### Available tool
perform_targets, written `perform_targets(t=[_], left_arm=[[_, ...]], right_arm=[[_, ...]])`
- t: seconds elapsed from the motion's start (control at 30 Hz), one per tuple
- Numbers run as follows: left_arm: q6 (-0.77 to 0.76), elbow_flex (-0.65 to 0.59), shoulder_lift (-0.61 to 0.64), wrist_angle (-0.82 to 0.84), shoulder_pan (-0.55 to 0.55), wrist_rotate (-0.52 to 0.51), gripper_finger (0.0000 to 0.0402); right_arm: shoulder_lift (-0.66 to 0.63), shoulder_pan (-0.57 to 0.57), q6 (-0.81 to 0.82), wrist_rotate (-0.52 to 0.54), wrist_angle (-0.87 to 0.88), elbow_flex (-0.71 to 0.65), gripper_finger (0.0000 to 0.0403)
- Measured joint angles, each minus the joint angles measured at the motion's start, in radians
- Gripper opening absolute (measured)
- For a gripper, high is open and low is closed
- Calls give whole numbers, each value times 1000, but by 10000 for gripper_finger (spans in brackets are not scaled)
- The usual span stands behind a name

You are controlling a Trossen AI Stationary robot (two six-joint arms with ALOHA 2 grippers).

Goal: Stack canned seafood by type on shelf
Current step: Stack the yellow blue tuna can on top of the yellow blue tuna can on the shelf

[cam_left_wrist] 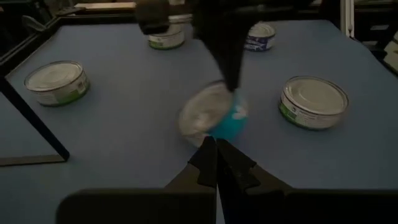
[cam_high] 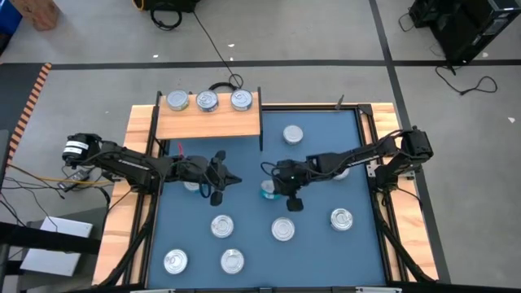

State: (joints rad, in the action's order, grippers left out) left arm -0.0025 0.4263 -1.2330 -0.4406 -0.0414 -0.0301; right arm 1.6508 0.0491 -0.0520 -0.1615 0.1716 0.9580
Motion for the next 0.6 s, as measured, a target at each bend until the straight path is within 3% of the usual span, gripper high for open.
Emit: perform_targets(t=[0.27, 0.43, 0.6], left_arm=[[50, 14, -144, -122, 20, -17, 4], [58, 49, -271, -185, 56, -16, 4], [101, 86, -369, -259, 89, 52, 3]], right_arm=[[-2, -36, 312, -199, -109, 7, 0], [-2, -45, 375, -244, -112, 7, 0], [40, -54, 410, -300, -149, 7, 0]])
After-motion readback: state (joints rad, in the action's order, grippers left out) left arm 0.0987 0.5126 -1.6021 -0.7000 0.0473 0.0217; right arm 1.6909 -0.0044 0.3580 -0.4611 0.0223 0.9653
